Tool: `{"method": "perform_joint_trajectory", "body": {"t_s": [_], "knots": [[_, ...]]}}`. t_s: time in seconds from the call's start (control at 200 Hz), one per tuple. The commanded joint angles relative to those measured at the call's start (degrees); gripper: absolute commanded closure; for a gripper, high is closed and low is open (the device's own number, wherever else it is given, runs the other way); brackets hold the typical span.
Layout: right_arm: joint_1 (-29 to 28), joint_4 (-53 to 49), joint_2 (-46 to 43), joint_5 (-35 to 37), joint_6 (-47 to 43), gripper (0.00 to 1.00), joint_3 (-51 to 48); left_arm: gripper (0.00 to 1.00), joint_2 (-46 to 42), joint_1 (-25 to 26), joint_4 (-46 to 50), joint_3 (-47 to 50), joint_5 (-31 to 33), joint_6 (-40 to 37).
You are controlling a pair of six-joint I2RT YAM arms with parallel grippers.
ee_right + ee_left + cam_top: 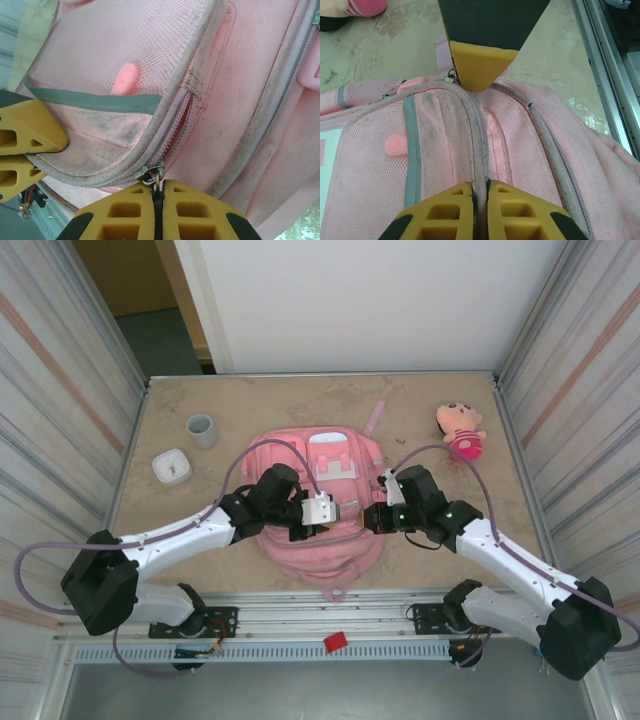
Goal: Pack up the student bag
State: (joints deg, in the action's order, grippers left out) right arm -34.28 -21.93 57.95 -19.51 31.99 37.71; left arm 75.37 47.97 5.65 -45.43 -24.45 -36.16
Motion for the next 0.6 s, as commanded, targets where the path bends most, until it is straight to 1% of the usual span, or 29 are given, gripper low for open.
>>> {"method": "perform_joint_trajectory", "body": {"t_s": [0.0, 0.135, 0.23, 0.291, 0.366, 0.406, 0.466, 0.536, 0.596], "knots": [[3.02, -1.69, -2.86, 5.76, 2.2, 1.0, -0.25, 0.95, -3.33, -0.21, 2.06, 1.16, -2.41, -0.44], [5.41, -2.08, -3.05, 6.84, 2.31, 1.0, -0.36, 0.95, -3.94, -0.19, 2.02, 1.37, -3.14, -0.62], [5.98, -1.5, -2.36, 6.63, 1.92, 1.0, 0.18, 0.95, -4.19, -0.22, 0.99, 1.69, -5.36, -0.75], [5.98, -0.57, -1.97, 5.39, 1.43, 1.0, 0.53, 0.95, -4.27, -0.18, 0.04, 2.16, -6.88, -0.94], [5.9, 0.96, -1.71, 2.35, 0.98, 1.0, 0.5, 0.93, -4.0, -0.22, -0.38, 2.25, -6.45, -0.75], [5.89, 1.66, -1.77, 0.73, 0.89, 1.0, 0.44, 0.89, -3.75, -0.19, -0.31, 2.11, -4.99, -0.36], [5.59, 2.25, -1.81, -1.8, 0.63, 1.0, 0.27, 0.77, -3.51, -0.18, -0.11, 1.82, -2.2, 0.49], [4.79, 2.08, -1.94, -3.6, 0.21, 1.0, 0.43, 0.64, -3.28, 0.1, -0.03, 1.19, -0.68, 1.41], [3.69, 1.4, -2.13, -4.15, -0.44, 1.0, 0.69, 0.56, -2.65, 0.96, 0.36, 0.1, 0.39, 2.25]]}}
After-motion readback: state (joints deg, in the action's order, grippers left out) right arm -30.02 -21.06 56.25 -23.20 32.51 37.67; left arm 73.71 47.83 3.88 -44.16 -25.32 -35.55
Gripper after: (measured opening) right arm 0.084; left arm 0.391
